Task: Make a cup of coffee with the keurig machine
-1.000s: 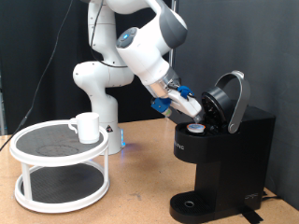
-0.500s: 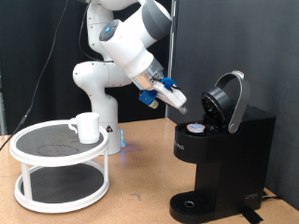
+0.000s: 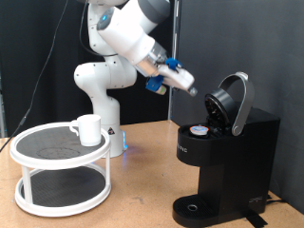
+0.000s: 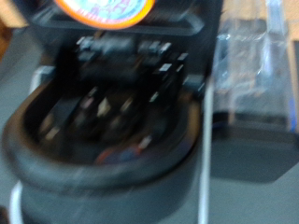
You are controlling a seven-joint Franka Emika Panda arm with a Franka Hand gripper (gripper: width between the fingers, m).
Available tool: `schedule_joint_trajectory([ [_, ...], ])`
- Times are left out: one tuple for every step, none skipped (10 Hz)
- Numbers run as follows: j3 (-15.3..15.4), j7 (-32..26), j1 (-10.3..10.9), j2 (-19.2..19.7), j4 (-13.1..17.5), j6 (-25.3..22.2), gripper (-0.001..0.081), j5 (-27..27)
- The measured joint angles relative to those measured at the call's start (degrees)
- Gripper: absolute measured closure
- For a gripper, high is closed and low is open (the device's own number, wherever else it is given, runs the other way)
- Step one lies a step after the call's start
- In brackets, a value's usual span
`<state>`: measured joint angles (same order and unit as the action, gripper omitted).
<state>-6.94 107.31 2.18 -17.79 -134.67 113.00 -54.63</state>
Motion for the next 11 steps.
schedule_joint_trajectory([
  [0.0, 1.0, 0.0, -0.6, 1.0, 0.2, 0.0072, -0.9],
  [0.0, 2.0, 0.0, -1.0, 2.5, 0.2, 0.0072, -1.7],
  [0.0, 3.1, 0.0, -1.1, 4.0, 0.1, 0.0072, -2.0],
  [0.0, 4.4, 0.0, -1.1, 5.6, 0.1, 0.0072, -2.1],
  [0.1, 5.9, 0.0, -1.1, 7.2, -0.1, 0.0072, -2.1],
  [0.2, 7.0, 0.0, -0.4, 8.2, -0.3, 0.0072, -2.1],
  [0.2, 6.8, 0.0, -0.4, 8.1, -0.2, 0.0072, -2.1],
  [0.2, 6.3, 0.1, -0.4, 8.0, -0.2, 0.0072, -4.5],
  [0.2, 5.2, 0.5, -0.4, 8.1, -0.2, 0.0072, -9.4],
  [0.5, 4.7, 1.3, -0.5, 8.6, 0.1, 0.0072, -14.4],
  [1.4, 5.1, 2.0, -0.4, 9.3, 0.9, 0.0072, -16.9],
])
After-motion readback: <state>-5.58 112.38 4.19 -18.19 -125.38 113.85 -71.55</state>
